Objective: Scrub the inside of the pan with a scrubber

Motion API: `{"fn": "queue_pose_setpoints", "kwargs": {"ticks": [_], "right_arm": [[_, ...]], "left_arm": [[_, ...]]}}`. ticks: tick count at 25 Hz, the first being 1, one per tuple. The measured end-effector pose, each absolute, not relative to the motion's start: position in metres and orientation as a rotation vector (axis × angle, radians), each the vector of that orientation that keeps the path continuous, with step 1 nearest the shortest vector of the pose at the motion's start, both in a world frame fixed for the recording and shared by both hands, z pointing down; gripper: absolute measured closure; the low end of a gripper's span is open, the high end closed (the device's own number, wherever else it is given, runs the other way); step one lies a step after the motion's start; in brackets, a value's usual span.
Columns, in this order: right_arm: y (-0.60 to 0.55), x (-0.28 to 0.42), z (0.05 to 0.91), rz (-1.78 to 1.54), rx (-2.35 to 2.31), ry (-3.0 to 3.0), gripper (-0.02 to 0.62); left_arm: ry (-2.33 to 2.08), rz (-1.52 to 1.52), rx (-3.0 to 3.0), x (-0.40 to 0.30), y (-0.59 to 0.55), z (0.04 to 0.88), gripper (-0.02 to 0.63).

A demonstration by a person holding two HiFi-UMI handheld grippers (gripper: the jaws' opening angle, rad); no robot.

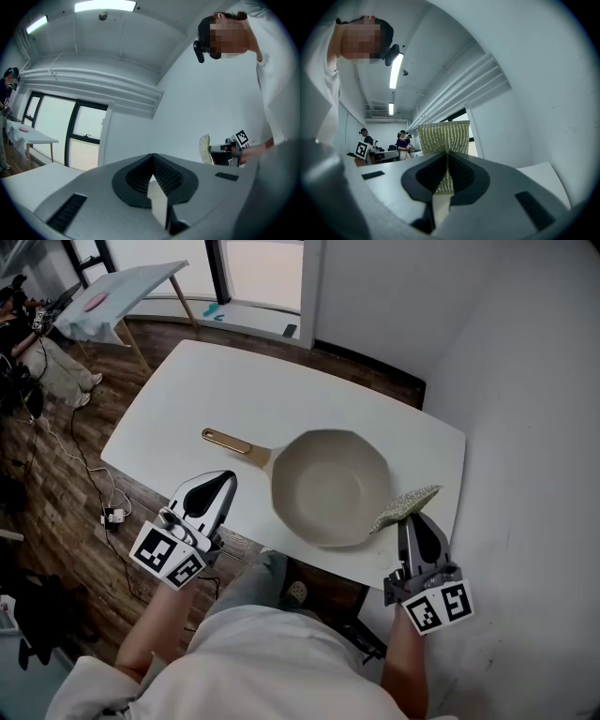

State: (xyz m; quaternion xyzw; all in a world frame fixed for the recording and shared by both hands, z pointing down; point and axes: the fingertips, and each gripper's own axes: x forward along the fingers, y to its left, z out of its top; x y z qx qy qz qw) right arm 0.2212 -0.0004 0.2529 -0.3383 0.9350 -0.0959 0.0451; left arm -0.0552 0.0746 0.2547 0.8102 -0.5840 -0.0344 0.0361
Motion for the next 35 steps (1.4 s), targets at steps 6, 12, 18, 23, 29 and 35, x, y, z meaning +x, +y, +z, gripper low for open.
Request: {"fn": "queue_pose_setpoints", "kwargs": {"ticks": [6,12,18,23,29,35], "right_arm": [[-0.013,0.21,0.248,-0.298,-1.072,2.819,0.569],[-0.026,0.189,0.241,-0.287,-1.113,2.804,0.569],[-0.042,0.169,0.232,-0.251,-1.155,2.791,0.569],[-0.054,0.156,0.234,-0.256,-1.205,2.779,0.569],[-0.068,0.138,0.234,-0.238,-1.262,2.751,0.569],[-0.078,0.131,0.247,-0.265,-1.35,2.722,0.569]], "left_arm": [[-1.747,-0.108,2.526,-0.066,0.053,0.256,0.595],[-1.645,-0.167,2.581,-0.085,0.029,0.253,0.595],[-1.622,-0.205,2.599,-0.11,0.002,0.249,0.595],[-1.593,-0.15,2.637,-0.124,-0.015,0.255,0.595],[-1.471,-0.14,2.722,-0.131,-0.036,0.263,0.594],[-1.343,-0.108,2.787,-0.133,-0.06,0.274,0.594]]}}
